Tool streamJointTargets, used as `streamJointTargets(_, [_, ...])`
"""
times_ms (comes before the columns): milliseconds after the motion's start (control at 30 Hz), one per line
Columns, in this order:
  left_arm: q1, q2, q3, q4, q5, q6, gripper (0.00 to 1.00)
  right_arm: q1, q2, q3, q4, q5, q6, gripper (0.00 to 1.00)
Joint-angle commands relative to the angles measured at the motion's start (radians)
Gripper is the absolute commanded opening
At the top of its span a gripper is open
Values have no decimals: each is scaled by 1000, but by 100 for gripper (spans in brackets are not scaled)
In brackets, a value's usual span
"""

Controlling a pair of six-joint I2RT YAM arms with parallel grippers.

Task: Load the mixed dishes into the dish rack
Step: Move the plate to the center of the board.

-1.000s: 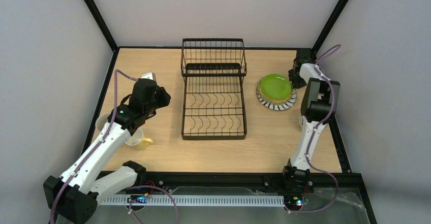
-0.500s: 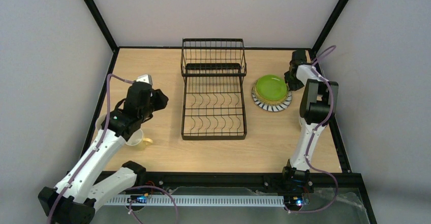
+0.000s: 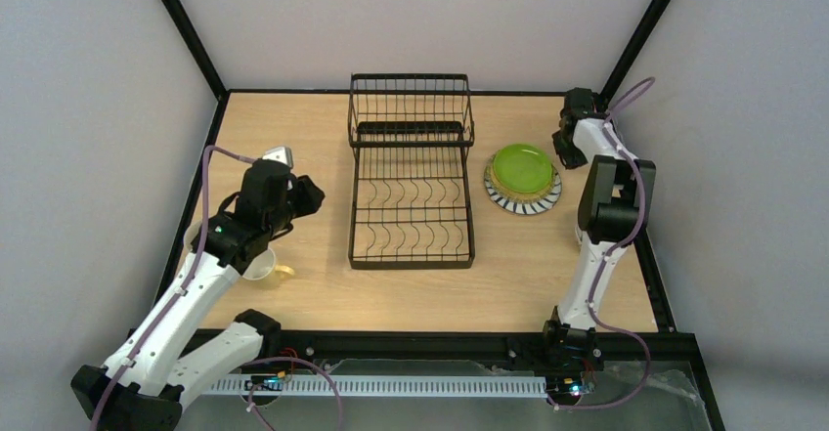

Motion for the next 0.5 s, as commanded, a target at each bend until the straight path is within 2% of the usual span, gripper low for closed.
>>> streamJointTargets(0, [6,-9,22,-50,17,24,99,3,-58,73,-33,62,20,95])
streamJointTargets(100, [6,-14,38,-77,18,39,99,3,-76,94,-48,66,4,96])
streamJointTargets(467, [6,-56,43,-141,83,88,99,5,-290,-59,-46,69,-83,98])
